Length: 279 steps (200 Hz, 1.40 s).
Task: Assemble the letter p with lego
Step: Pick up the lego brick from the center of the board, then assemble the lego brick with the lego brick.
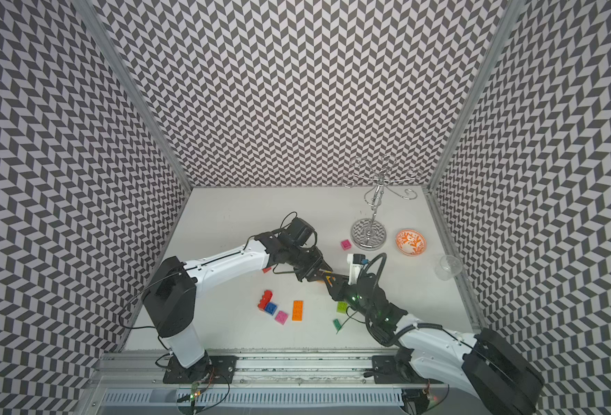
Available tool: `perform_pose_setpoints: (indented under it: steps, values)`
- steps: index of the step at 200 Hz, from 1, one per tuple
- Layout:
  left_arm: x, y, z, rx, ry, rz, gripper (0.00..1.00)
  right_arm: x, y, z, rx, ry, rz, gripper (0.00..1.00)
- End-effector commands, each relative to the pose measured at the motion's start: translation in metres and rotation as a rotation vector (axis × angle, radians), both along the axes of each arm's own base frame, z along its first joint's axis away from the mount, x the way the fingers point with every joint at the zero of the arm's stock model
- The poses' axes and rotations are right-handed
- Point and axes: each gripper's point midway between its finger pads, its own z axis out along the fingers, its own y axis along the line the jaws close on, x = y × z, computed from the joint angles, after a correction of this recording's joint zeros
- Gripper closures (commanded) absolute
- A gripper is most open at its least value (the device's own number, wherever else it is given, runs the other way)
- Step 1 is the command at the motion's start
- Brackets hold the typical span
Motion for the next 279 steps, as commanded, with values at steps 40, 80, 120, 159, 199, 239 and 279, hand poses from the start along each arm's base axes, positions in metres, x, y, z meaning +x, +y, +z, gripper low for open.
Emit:
perform_pose_setpoints:
  steps: [40, 80, 120, 159, 199, 239, 279]
  values:
    - [-0.004, -0.003, 0.008, -0.025, -0.028, -0.003, 0.6, 0.013, 0.004, 0.035, 0.075, -0.065, -0.053, 0.94]
    - [0.018, 0.02, 0.017, -0.012, -0.14, 0.059, 0.2, 0.019, -0.004, 0.023, -0.024, 0.017, -0.106, 1.0]
    - [0.072, 0.098, 0.032, 0.088, -0.445, 0.211, 0.0, 0.024, -0.013, 0.001, -0.169, 0.183, -0.184, 1.0]
    - [0.097, 0.14, 0.068, -0.018, -0.865, 0.18, 0.0, 0.028, 0.001, -0.013, -0.329, 0.336, -0.148, 1.0]
    - [0.095, 0.137, 0.064, -0.019, -1.099, 0.033, 0.0, 0.04, 0.014, -0.029, -0.602, 0.513, -0.106, 1.0]
    - [0.074, 0.124, 0.044, -0.156, -1.182, -0.05, 0.03, 0.046, 0.019, -0.049, -0.759, 0.612, -0.061, 1.0]
    - [0.055, 0.13, 0.019, -0.14, -1.266, -0.118, 0.06, 0.047, 0.012, -0.06, -0.792, 0.705, -0.004, 1.0]
